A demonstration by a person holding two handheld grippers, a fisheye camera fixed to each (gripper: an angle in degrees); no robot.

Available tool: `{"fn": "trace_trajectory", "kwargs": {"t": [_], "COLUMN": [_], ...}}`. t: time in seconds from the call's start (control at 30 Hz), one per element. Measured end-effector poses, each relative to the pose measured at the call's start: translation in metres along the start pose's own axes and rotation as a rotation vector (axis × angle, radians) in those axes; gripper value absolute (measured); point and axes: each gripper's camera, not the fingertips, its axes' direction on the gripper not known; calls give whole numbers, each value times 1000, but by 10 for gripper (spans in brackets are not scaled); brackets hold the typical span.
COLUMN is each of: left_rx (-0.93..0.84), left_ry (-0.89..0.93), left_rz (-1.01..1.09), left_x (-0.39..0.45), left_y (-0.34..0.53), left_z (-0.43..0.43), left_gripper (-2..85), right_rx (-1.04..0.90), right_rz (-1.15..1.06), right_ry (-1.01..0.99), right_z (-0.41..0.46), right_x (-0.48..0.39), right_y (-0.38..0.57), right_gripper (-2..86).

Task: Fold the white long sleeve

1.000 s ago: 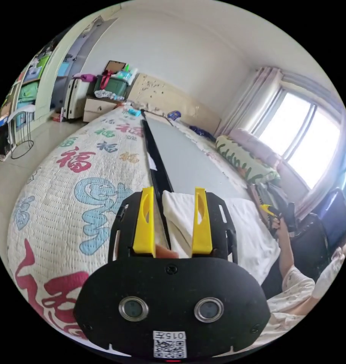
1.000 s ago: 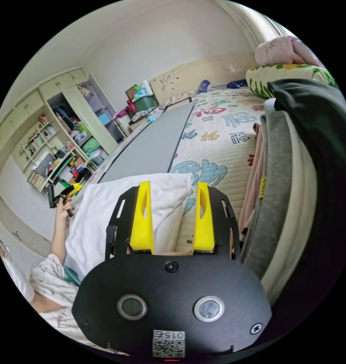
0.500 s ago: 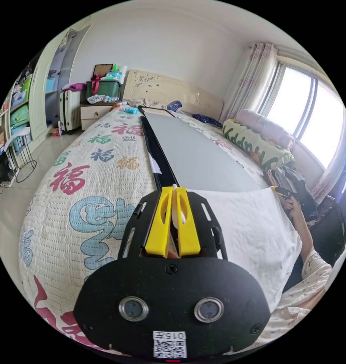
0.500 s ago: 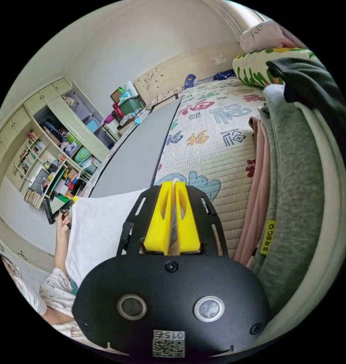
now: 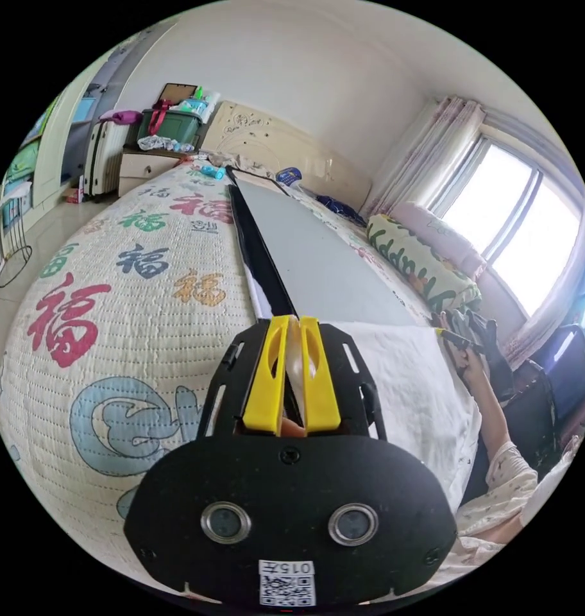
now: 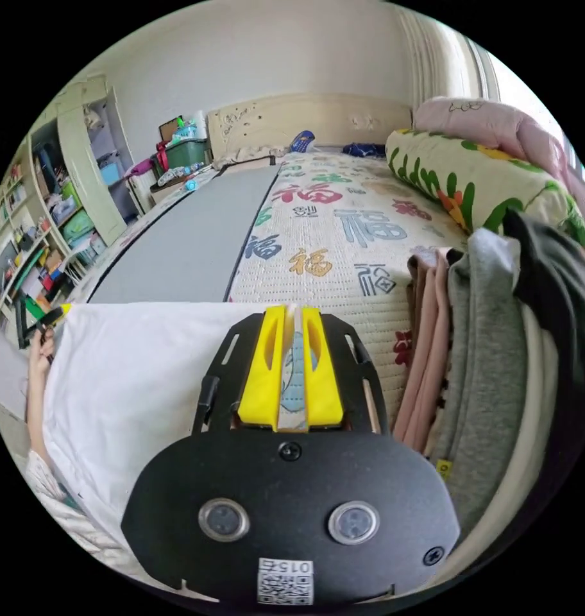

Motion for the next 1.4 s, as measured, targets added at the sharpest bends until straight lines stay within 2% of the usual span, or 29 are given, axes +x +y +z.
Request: {"fn": "trace_trajectory", "kwargs": {"t": [0.07, 0.13, 0.2, 0.3, 0.37, 0.43, 0.5, 0.57, 0.7, 0.77, 0.93, 1.07, 1.2, 1.23, 1.3, 1.37, 1.4], "left_rx": [7, 17, -5, -54, -38, -21, -12, -12, -12, -27, 20, -61, -58, -18, 50, 47, 28], "left_ry": [3, 13, 40, 21, 2, -3, -4, -12, -48, -66, -190, -321, -347, -313, -91, 397, 491], "left_rz": [40, 37, 25, -11, -23, -29, -27, -7, 26, 37, 86, 167, 256, 301, 427, 785, 892], "left_x": [-4, -12, -21, -32, -35, -37, -36, -30, -14, -4, 29, 70, 104, 116, 138, 189, 206], "left_y": [4, 3, -1, -10, -13, -16, -21, -32, -50, -66, -100, -140, -171, -178, -186, -180, -175], "left_z": [-13, -19, -14, -6, -14, -22, -29, -37, -49, -55, -86, -79, -99, -121, -161, -206, -215], "left_gripper": [75, 82, 81, 79, 73, 59, 44, 23, 8, 4, 4, 11, 36, 57, 63, 67, 69], "right_rx": [94, 176, 241, 265, 132, 52, -5, 10, -93, -172, -226, -234, -229, -197, -136, -89, -87], "right_rz": [-115, -197, -297, -545, -813, -945, -1066, -1166, -1195, -1157, -1125, -1114, -1081, -1066, -1045, -1046, -1048], "right_ry": [266, 286, 172, -141, -460, -648, -731, -685, -650, -622, -711, -722, -724, -738, -754, -725, -712], "right_z": [-29, -57, -87, -121, -129, -130, -128, -119, -81, -54, -51, -40, -44, -53, -67, -79, -80], "right_x": [-32, -61, -99, -181, -259, -311, -357, -398, -429, -435, -425, -421, -408, -395, -371, -339, -333], "right_y": [17, 31, 44, 66, 86, 104, 122, 141, 145, 141, 140, 148, 146, 148, 154, 172, 178], "right_gripper": [86, 85, 83, 83, 86, 95, 104, 110, 95, 54, 12, 13, 52, 77, 80, 79, 79]}}
